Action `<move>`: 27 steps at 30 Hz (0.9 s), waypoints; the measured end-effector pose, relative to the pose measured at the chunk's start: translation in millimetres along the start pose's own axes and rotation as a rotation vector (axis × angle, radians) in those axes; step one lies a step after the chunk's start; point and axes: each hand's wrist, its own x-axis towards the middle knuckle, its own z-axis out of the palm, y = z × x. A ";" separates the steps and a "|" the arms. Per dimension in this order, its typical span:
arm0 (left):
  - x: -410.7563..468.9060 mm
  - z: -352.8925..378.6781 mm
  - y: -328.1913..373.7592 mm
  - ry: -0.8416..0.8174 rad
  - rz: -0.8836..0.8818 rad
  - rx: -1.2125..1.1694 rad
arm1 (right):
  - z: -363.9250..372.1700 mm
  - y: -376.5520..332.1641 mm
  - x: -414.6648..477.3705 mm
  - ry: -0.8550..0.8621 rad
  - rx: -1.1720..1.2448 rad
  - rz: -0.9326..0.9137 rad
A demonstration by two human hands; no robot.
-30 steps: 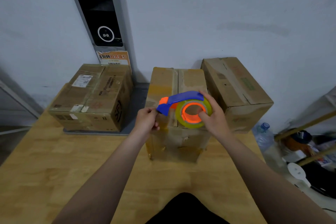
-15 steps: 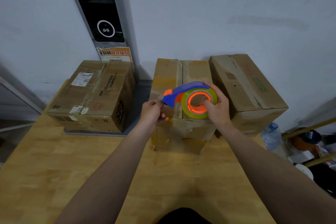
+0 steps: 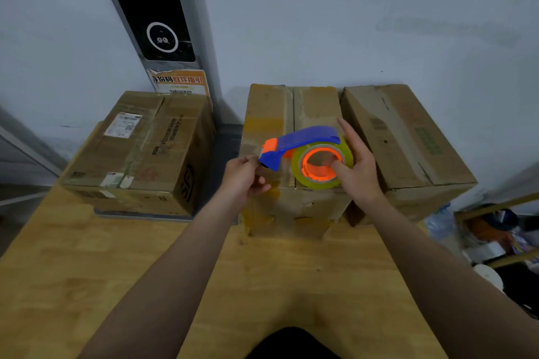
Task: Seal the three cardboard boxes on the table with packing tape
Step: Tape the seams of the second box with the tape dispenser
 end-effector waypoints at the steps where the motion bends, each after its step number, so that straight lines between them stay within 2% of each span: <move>1: 0.4 -2.4 1.0 -0.005 -0.018 -0.010 | -5.6 -0.8 0.7 -0.060 -0.050 -0.023; 5: -4.2 -12.1 0.9 -0.046 0.065 0.122 | -32.7 -11.3 -1.4 -0.311 -0.281 -0.155; 8: -12.3 -13.4 -3.1 -0.065 0.207 0.247 | -43.6 -19.0 -7.8 -0.355 -0.404 -0.229; 16: -34.9 -31.6 -0.7 0.001 0.344 0.301 | -69.6 -26.1 -30.3 -0.245 -0.561 -0.319; 21: -44.6 -39.2 0.5 0.009 0.377 0.322 | -74.4 -29.1 -38.2 -0.248 -0.574 -0.386; 27: -36.7 -88.5 -10.9 0.173 0.438 0.343 | -102.4 -22.0 -55.1 -0.143 -0.580 -0.373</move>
